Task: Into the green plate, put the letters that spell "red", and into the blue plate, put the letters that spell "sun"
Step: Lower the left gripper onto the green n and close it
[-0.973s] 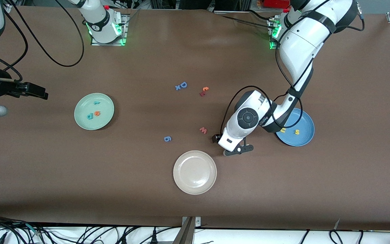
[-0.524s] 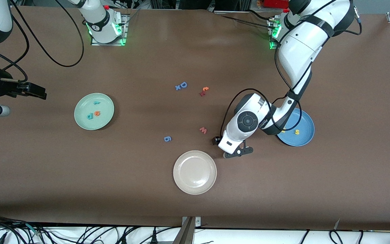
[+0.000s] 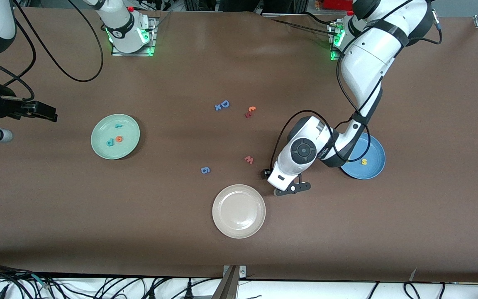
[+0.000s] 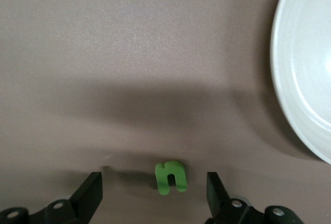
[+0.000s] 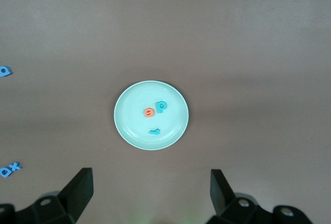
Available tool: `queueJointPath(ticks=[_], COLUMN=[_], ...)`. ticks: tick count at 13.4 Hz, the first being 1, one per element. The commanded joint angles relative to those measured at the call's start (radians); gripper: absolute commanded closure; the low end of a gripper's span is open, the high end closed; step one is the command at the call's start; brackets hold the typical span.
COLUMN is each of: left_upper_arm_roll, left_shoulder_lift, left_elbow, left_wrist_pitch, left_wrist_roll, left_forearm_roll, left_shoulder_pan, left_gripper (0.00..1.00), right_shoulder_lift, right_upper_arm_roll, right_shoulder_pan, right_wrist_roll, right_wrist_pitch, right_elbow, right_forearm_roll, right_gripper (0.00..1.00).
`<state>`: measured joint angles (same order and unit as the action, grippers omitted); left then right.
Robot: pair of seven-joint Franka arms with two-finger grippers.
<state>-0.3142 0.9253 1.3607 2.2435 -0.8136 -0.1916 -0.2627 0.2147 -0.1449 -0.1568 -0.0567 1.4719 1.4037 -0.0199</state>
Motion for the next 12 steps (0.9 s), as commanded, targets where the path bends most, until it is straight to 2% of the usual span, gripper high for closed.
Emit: queueJointPath(ticks=[1, 9, 11, 12], left_upper_arm_roll=[0.023, 0.024, 0.024, 0.024], left_shoulder_lift=[0.024, 0.029, 0.029, 0.029], left_elbow=[-0.051, -0.051, -0.051, -0.049], left_wrist_pitch=[-0.025, -0.024, -0.024, -0.024], left_wrist_roll=[0.017, 0.016, 0.016, 0.016], left_forearm_roll=[-0.02, -0.022, -0.029, -0.043], left_shoulder_pan=[-0.033, -0.041, -0.041, -0.043], left_gripper=[0.12, 0.33, 0.41, 0.5], right_shoulder_lift=[-0.012, -0.012, -0.012, -0.012], right_upper_arm_roll=[0.002, 0.002, 0.004, 0.002], right_shoulder_pan=[-0.001, -0.001, -0.001, -0.001], right_wrist_roll=[0.012, 0.012, 0.014, 0.012], right_wrist_pitch=[-0.005, -0.004, -0.004, -0.004], right_elbow=[0.014, 0.014, 0.014, 0.014], right_forearm_roll=[-0.017, -0.017, -0.017, -0.017], right_gripper=[0.0, 0.0, 0.0, 0.0])
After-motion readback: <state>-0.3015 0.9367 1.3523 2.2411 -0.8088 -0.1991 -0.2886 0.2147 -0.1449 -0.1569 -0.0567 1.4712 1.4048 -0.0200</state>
